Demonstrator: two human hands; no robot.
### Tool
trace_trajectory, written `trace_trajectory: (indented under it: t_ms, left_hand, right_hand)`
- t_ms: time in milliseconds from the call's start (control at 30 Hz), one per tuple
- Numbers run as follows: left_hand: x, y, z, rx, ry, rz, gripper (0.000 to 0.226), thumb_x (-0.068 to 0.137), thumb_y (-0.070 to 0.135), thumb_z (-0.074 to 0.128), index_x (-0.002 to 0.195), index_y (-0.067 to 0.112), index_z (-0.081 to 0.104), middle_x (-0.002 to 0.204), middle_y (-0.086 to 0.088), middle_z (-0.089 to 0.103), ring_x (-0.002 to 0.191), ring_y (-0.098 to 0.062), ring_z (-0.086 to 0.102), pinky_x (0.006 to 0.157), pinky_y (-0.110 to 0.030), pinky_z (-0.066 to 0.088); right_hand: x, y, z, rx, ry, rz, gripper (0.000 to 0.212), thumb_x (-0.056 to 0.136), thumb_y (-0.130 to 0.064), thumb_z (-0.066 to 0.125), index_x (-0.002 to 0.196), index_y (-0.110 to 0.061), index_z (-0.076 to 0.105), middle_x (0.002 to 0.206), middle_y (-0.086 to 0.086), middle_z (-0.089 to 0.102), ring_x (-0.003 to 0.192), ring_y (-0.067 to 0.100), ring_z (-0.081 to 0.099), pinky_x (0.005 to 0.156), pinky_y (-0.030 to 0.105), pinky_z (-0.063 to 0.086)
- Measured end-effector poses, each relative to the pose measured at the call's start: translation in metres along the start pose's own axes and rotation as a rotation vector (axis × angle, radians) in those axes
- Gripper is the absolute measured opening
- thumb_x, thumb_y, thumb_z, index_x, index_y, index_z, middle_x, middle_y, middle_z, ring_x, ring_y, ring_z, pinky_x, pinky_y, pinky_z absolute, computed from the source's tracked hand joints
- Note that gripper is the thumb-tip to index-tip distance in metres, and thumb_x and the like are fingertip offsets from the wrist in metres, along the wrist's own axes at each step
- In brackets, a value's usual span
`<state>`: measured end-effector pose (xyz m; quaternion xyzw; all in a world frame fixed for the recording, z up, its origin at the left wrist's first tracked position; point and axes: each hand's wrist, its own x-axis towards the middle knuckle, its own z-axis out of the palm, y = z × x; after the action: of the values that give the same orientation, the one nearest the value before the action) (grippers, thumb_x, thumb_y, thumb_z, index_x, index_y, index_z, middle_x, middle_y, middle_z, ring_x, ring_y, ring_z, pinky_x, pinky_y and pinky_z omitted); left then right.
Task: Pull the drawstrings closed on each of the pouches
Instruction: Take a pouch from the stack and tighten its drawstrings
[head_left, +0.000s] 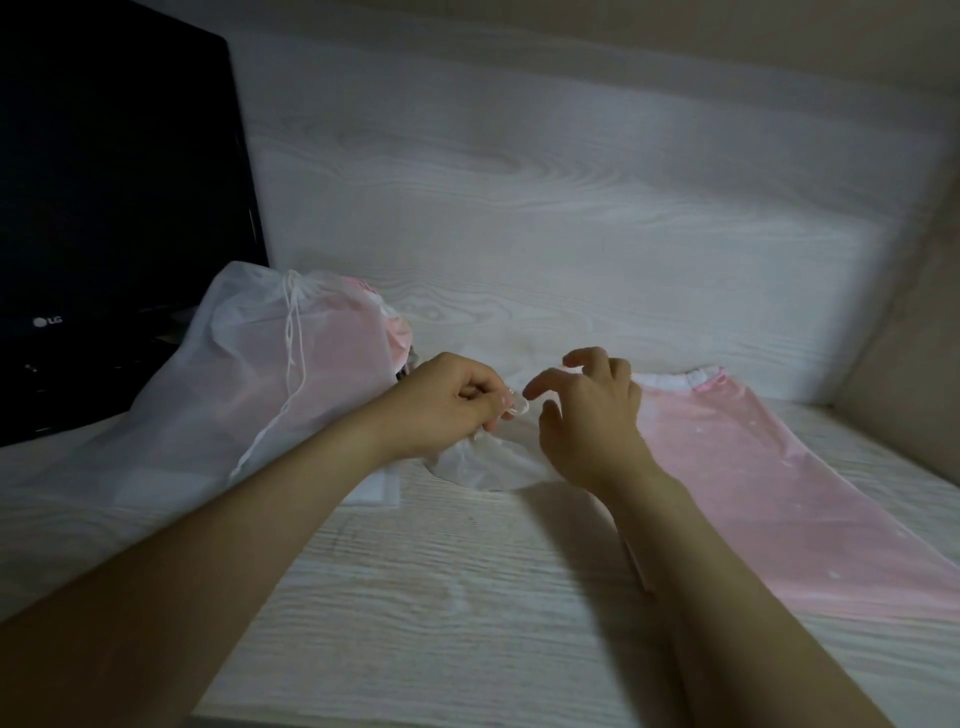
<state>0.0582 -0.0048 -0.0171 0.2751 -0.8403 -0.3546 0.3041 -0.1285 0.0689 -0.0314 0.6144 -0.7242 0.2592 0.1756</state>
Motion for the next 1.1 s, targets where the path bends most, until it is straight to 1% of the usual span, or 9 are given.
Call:
trace_trajectory:
  t_ms: [67,167,300,433,567,667,833,967,1100]
  left_hand:
    - [0.000,0.001,0.001,-0.021,0.009,-0.023,0.021,0.105,0.021,0.064,0.090,0.023,0.077,0.079,0.003,0.076,0.062,-0.003,0.060,0.071,-0.028,0.049]
    - [-0.001,0.003,0.001,-0.044,0.016,-0.050,0.021,0.105,0.021,0.063,0.090,0.020,0.077,0.076,0.004,0.075,0.065,-0.005,0.061,0.071,-0.025,0.049]
    - [-0.004,0.007,-0.003,-0.071,0.005,-0.067,0.024,0.107,0.018,0.061,0.089,0.010,0.075,0.062,0.011,0.068,0.062,-0.006,0.059,0.065,-0.018,0.047]
    - [-0.007,0.008,-0.005,-0.102,-0.008,-0.080,0.022,0.107,0.018,0.062,0.096,0.007,0.077,0.066,0.007,0.071,0.064,-0.006,0.062,0.064,-0.018,0.049]
    - [-0.006,0.006,-0.008,-0.142,0.018,-0.067,0.018,0.105,0.016,0.065,0.096,0.010,0.080,0.087,-0.014,0.077,0.071,-0.011,0.067,0.073,-0.027,0.054]
    - [-0.006,0.007,-0.006,-0.150,0.027,-0.083,0.019,0.105,0.015,0.065,0.096,0.009,0.080,0.083,-0.010,0.076,0.072,-0.011,0.068,0.075,-0.029,0.056]
    - [-0.007,0.005,-0.007,-0.136,-0.002,-0.062,0.019,0.103,0.020,0.069,0.096,0.009,0.083,0.086,-0.016,0.077,0.076,-0.015,0.068,0.080,-0.037,0.055]
    - [-0.008,0.011,-0.007,-0.151,-0.039,-0.092,0.010,0.094,0.009,0.077,0.098,0.013,0.085,0.085,-0.015,0.078,0.076,-0.017,0.067,0.083,-0.038,0.056]
    - [-0.007,0.014,-0.006,-0.182,-0.025,-0.175,0.016,0.082,0.000,0.075,0.092,0.009,0.084,0.095,-0.026,0.076,0.083,-0.022,0.069,0.095,-0.049,0.058]
  right_hand:
    - [-0.002,-0.004,-0.011,0.181,0.088,-0.092,0.029,0.090,-0.008,0.059,0.105,-0.025,0.076,0.108,0.002,0.063,0.098,0.022,0.058,0.087,0.037,0.047]
    - [-0.006,-0.020,-0.030,0.561,0.030,-0.084,0.015,0.088,-0.017,0.060,0.091,-0.021,0.074,0.073,-0.006,0.072,0.069,0.011,0.066,0.064,0.025,0.051]
    - [-0.010,-0.027,-0.029,0.501,0.047,-0.175,0.007,0.084,-0.024,0.074,0.091,-0.024,0.076,0.075,-0.014,0.071,0.074,0.006,0.066,0.066,0.017,0.051]
    - [-0.007,-0.022,-0.029,0.442,0.054,-0.269,0.008,0.083,-0.021,0.075,0.086,-0.027,0.080,0.077,-0.016,0.071,0.076,0.005,0.065,0.069,0.017,0.050]
    - [-0.006,-0.022,-0.027,0.440,0.058,-0.271,0.002,0.085,-0.029,0.083,0.085,-0.031,0.082,0.076,-0.012,0.072,0.072,0.007,0.065,0.067,0.026,0.052]
    - [-0.004,-0.022,-0.025,0.429,0.064,-0.254,0.003,0.083,-0.028,0.084,0.086,-0.028,0.083,0.073,-0.004,0.072,0.069,0.013,0.063,0.066,0.032,0.050]
    - [0.000,-0.024,-0.017,0.285,0.077,-0.297,0.007,0.086,-0.022,0.082,0.084,-0.029,0.083,0.057,-0.020,0.049,0.061,0.003,0.051,0.061,0.013,0.038]
    - [0.004,-0.018,-0.007,0.160,0.030,-0.301,0.019,0.088,-0.015,0.071,0.092,-0.031,0.082,0.076,-0.004,0.067,0.072,0.017,0.058,0.066,0.038,0.050]
    - [0.003,-0.020,-0.010,0.128,0.029,-0.365,0.026,0.089,-0.010,0.067,0.102,-0.026,0.083,0.082,0.004,0.066,0.077,0.023,0.062,0.069,0.039,0.052]
